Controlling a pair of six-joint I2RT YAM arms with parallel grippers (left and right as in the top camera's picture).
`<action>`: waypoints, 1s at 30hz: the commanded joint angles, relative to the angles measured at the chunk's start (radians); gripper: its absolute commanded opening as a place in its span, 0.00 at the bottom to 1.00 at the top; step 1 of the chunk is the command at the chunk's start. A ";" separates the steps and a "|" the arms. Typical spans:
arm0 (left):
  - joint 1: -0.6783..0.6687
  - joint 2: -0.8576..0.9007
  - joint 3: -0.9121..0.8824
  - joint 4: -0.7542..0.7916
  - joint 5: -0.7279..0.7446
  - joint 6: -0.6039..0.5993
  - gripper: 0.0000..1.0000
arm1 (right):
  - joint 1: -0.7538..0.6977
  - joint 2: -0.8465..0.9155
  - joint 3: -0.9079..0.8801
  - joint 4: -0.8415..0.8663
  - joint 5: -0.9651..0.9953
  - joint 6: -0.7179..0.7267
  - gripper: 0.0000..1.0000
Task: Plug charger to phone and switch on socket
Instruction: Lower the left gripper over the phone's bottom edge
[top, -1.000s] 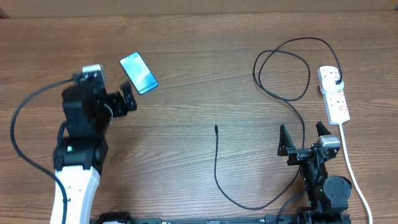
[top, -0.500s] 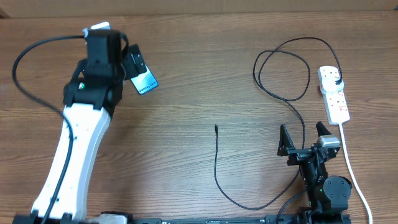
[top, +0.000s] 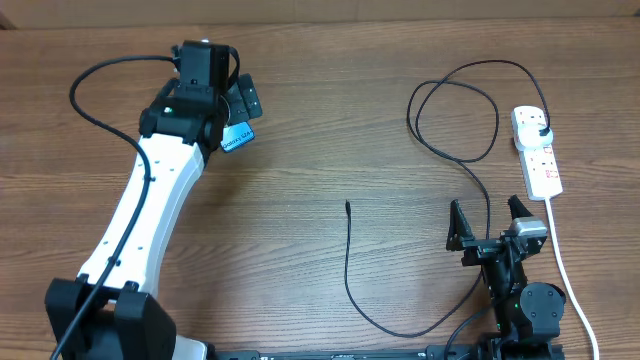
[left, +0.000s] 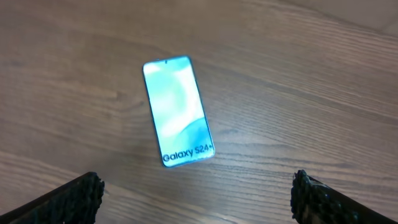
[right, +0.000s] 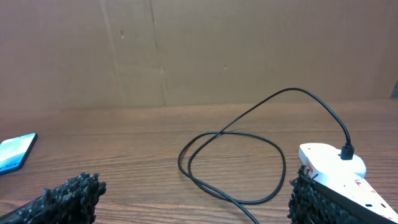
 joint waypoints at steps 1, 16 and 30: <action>-0.001 0.049 0.035 -0.001 -0.010 -0.122 1.00 | 0.005 -0.009 -0.011 0.004 0.001 -0.004 1.00; 0.004 0.374 0.469 -0.272 -0.036 -0.250 1.00 | 0.005 -0.009 -0.011 0.004 0.001 -0.004 1.00; 0.027 0.475 0.508 -0.341 -0.016 -0.294 1.00 | 0.005 -0.009 -0.011 0.004 0.001 -0.004 1.00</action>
